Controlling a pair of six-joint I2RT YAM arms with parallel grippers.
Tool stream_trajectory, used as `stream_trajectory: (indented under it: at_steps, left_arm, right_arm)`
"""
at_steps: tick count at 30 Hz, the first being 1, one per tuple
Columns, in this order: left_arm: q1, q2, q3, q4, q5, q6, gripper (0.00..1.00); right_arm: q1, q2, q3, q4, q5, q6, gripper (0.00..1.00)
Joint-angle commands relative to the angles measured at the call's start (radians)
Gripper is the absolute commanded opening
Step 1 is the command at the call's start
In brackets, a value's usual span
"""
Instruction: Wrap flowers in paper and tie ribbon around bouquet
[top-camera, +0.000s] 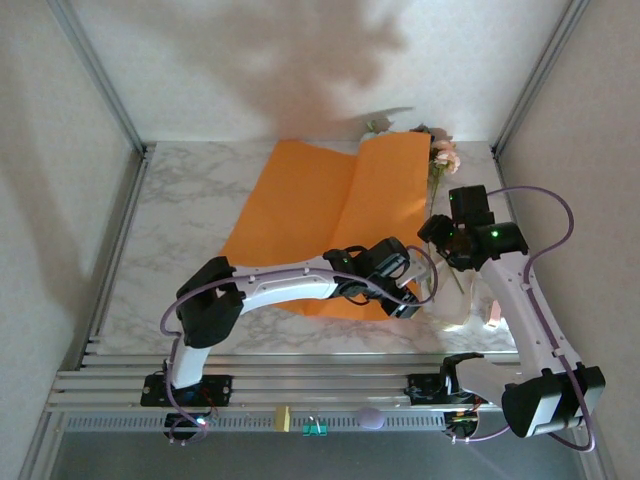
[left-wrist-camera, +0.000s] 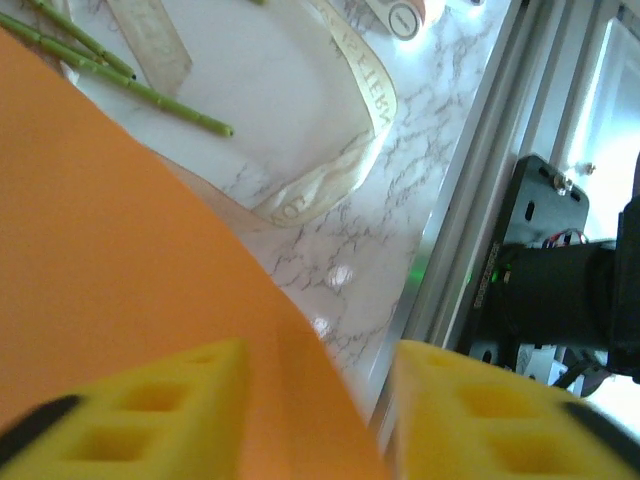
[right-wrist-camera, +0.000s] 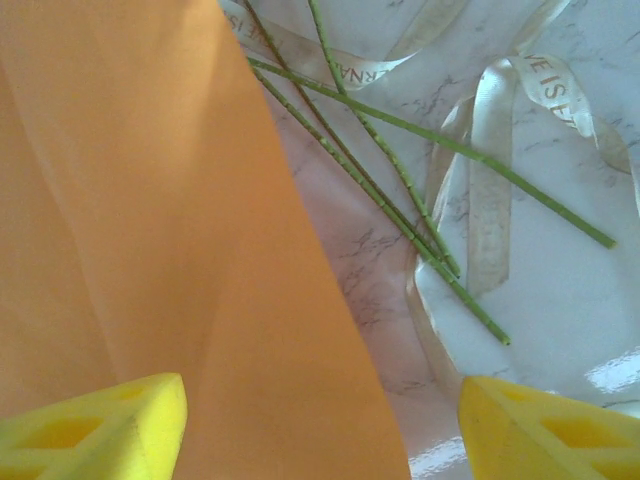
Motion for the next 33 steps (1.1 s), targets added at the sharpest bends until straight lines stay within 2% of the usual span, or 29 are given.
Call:
stream_trajectory:
  at_steps: [1, 7, 12, 13, 16, 22, 26, 33]
  left_arm:
    - [0.016, -0.024, 0.078, 0.031, 0.017, -0.076, 0.52]
    - [0.085, -0.234, -0.052, 0.108, 0.027, -0.222, 0.62]
    - [0.231, -0.361, -0.169, 0.142, 0.027, -0.421, 0.7]
    - [0.289, -0.348, -0.199, 0.143, 0.039, -0.496, 0.66]
    - [0.392, -0.268, -0.27, 0.162, 0.026, -0.671, 0.41]
    - [0.457, -0.137, -0.396, 0.293, 0.007, -0.916, 0.23]
    - [0.484, -0.142, -0.511, 0.341, -0.014, -0.999, 0.21]
    - [0.516, -0.162, -0.665, 0.465, 0.004, -1.085, 0.21]
  right_arm:
    - [-0.009, 0.012, 0.018, -0.042, 0.02, -0.062, 0.73]
    - [-0.009, 0.057, 0.047, -0.028, 0.014, -0.11, 0.72]
    - [-0.003, 0.103, 0.08, 0.012, -0.02, -0.179, 0.7]
    - [0.005, 0.122, 0.086, 0.021, -0.04, -0.189, 0.69]
    - [0.065, 0.214, 0.098, 0.045, -0.087, -0.195, 0.67]
    - [0.223, 0.412, 0.082, 0.148, -0.161, -0.186, 0.61]
    - [0.247, 0.504, 0.05, 0.192, -0.169, -0.184, 0.57]
    - [0.246, 0.622, 0.04, 0.22, -0.173, -0.227, 0.55]
